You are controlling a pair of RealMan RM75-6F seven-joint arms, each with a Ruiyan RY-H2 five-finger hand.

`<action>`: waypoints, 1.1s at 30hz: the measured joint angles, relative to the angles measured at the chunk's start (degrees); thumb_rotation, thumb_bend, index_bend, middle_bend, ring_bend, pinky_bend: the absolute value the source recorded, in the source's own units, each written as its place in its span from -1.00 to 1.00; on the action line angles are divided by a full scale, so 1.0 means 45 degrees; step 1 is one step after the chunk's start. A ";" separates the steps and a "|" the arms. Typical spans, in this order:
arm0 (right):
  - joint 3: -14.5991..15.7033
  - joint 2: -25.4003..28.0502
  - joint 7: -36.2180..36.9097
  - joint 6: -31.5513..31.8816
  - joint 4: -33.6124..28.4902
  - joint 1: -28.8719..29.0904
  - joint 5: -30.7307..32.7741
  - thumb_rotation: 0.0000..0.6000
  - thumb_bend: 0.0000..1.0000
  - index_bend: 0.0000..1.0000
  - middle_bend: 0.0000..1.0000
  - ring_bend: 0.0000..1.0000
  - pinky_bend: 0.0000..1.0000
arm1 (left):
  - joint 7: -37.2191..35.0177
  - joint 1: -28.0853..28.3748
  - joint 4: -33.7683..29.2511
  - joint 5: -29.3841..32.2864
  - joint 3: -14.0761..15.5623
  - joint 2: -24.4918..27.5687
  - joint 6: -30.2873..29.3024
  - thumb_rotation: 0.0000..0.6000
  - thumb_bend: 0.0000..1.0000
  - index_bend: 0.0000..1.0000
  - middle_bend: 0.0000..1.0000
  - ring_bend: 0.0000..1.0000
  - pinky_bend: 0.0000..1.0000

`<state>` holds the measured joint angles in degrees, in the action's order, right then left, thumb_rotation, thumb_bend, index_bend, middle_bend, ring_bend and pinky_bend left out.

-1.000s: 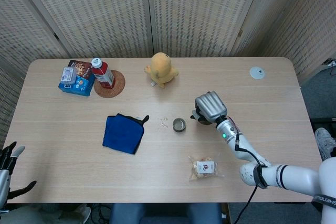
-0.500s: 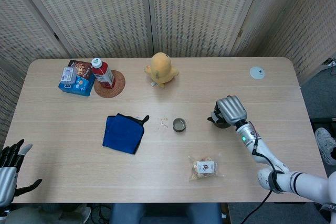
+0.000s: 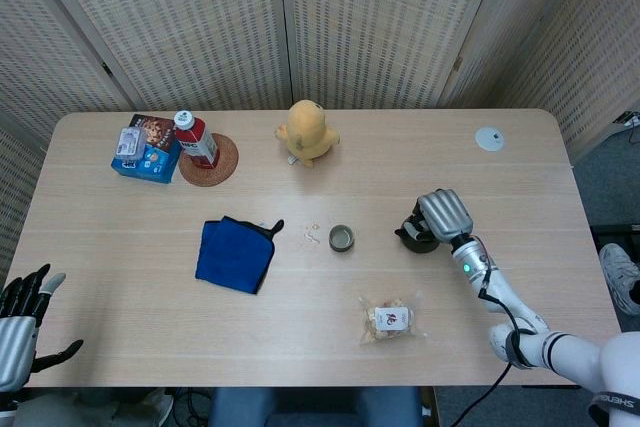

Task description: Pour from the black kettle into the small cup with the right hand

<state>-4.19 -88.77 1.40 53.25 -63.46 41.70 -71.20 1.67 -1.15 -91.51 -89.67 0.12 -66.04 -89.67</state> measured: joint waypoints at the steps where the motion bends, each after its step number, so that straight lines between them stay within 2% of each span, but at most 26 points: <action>1: -0.0019 -0.0062 0.0099 -0.0025 0.0108 -0.0018 -0.0076 0.58 -0.34 1.00 1.00 0.93 -0.02 | 0.0012 0.0000 -0.0009 0.0005 0.0004 0.0003 0.0001 1.00 -0.80 -0.78 -1.00 -0.95 -1.00; 15: -0.0216 -0.0315 0.0447 -0.0185 0.0565 -0.0319 -0.0616 0.57 -0.52 1.00 1.00 0.92 -0.02 | 0.0112 0.0001 -0.0075 -0.0005 0.0056 -0.0006 -0.0026 1.00 -0.80 -0.78 -1.00 -0.95 -1.00; 33: -0.0254 -0.0407 0.0002 -0.0461 0.0764 -0.0511 -0.0871 0.57 -0.53 1.00 0.96 0.88 -0.02 | 0.0186 0.0001 -0.0132 0.0012 0.0094 -0.0007 -0.0035 1.00 -0.80 -0.78 -1.00 -0.95 -1.00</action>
<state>-5.33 -90.60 1.41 51.17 -60.02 39.40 -75.12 2.51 -1.15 -92.10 -89.62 0.54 -66.07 -89.83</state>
